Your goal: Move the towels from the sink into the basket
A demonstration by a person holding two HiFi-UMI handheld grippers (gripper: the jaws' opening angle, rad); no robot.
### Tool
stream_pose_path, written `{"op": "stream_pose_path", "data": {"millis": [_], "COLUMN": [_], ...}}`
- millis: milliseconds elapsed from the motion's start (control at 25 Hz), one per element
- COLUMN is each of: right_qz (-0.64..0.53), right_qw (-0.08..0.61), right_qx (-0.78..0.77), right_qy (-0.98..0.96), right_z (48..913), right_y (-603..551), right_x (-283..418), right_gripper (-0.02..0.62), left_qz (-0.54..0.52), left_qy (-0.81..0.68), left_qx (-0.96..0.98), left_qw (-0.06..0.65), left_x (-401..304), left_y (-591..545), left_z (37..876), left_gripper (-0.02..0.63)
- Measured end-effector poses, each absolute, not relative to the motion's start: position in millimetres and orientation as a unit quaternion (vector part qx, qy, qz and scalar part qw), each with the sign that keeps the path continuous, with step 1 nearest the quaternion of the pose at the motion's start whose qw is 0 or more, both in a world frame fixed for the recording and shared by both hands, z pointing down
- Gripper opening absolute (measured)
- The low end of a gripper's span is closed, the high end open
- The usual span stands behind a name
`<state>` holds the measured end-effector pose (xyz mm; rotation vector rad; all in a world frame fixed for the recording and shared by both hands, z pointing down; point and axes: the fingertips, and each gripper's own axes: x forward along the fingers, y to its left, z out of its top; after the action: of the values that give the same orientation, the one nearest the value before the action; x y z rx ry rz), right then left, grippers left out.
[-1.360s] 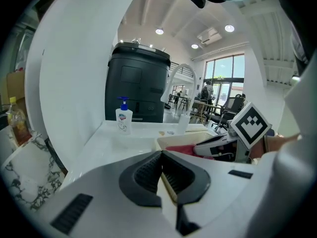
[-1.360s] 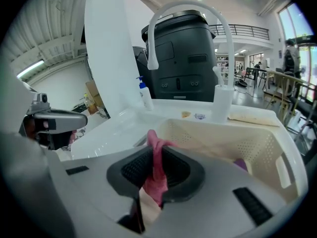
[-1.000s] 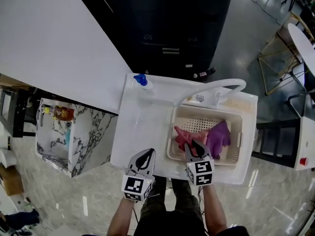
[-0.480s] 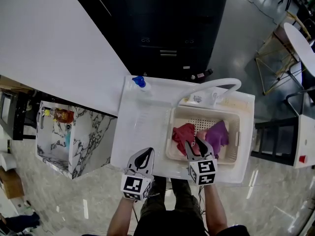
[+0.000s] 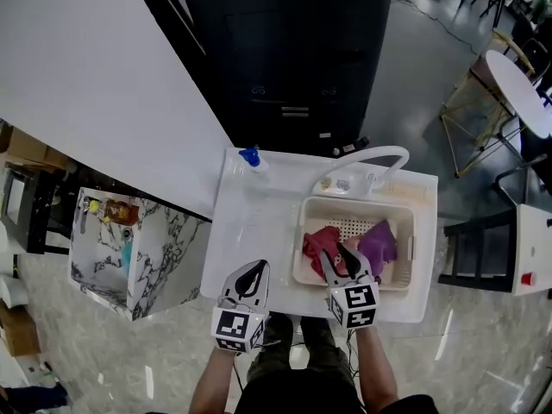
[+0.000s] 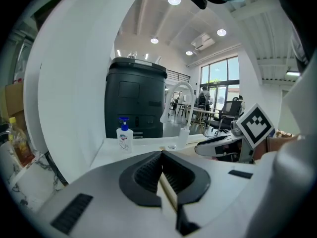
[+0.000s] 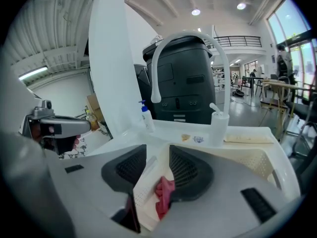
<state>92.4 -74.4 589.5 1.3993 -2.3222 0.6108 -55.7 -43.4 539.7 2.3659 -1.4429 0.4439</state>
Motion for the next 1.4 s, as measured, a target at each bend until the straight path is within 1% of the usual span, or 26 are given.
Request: {"op": "stream_pose_path", "data": {"millis": [160, 320, 680, 1120, 1400], "right_qz": [0.202, 0.186, 0.145, 0.107, 0.089], "right_qw": [0.169, 0.159, 0.138, 0.108, 0.098], "right_qx": [0.503, 0.509, 0.515, 0.536, 0.540], "right_qy": [-0.824, -0.826, -0.833, -0.830, -0.831], "right_z": [569, 549, 504, 461, 447], "right_y": [-76, -78, -73, -60, -50], "right_x": [90, 89, 79, 75, 67], "right_gripper": [0.156, 0.118, 0.080, 0.051, 0.043], "left_qz": [0.148, 0.137, 0.114, 0.090, 0.087], "left_qy": [-0.510, -0.512, -0.514, -0.507, -0.508], "left_qx": [0.834, 0.837, 0.845, 0.854, 0.855], "left_qw": [0.153, 0.135, 0.097, 0.073, 0.059], "left_x": [-60, -64, -73, -80, -91], "left_y": [-45, -49, -52, -41, -36], "left_z": [523, 502, 461, 428, 417], "left_gripper": [0.008, 0.008, 0.008, 0.008, 0.008]}}
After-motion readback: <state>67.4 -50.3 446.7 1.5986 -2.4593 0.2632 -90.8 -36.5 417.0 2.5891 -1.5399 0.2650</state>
